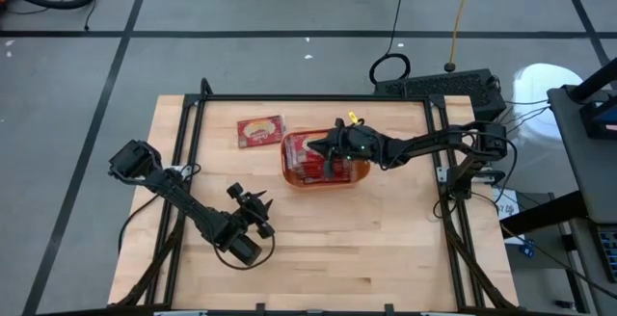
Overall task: Sort popcorn bags into baskets
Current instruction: Put the red popcorn bag into the orange bin
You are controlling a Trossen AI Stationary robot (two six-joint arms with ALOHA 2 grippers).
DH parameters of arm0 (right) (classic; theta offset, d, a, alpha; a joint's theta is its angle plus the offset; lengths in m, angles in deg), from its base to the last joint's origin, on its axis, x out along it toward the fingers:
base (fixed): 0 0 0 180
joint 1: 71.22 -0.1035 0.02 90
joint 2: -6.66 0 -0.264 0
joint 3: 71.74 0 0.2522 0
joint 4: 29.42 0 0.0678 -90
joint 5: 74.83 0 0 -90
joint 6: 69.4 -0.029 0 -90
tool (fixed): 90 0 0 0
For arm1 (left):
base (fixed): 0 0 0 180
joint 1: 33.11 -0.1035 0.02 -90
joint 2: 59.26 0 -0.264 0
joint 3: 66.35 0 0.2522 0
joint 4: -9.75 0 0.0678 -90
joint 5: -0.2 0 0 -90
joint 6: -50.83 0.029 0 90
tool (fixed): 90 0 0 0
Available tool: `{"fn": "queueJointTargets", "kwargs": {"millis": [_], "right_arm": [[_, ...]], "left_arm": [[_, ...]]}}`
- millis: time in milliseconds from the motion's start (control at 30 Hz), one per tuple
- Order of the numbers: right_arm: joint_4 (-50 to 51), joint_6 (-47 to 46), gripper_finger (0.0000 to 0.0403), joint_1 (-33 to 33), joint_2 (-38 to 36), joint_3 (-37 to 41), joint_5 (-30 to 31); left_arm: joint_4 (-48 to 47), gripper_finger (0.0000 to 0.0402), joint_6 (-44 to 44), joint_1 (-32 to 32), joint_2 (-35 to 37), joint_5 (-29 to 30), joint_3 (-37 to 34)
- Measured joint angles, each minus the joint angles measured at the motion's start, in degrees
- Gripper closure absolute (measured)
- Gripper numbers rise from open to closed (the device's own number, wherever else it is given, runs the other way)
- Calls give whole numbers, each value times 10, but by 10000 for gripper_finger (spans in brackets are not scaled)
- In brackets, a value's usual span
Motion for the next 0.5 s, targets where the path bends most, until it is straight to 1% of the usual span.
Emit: {"fn": "queueJointTargets", "kwargs": {"millis": [200,500], "right_arm": [[6,-3,403,0,15,0,15],[-29,-3,403,0,62,-2,14]], "left_arm": [[0,250,5,-4,0,0,0],[-1,250,12,-18,0,0,0]]}}
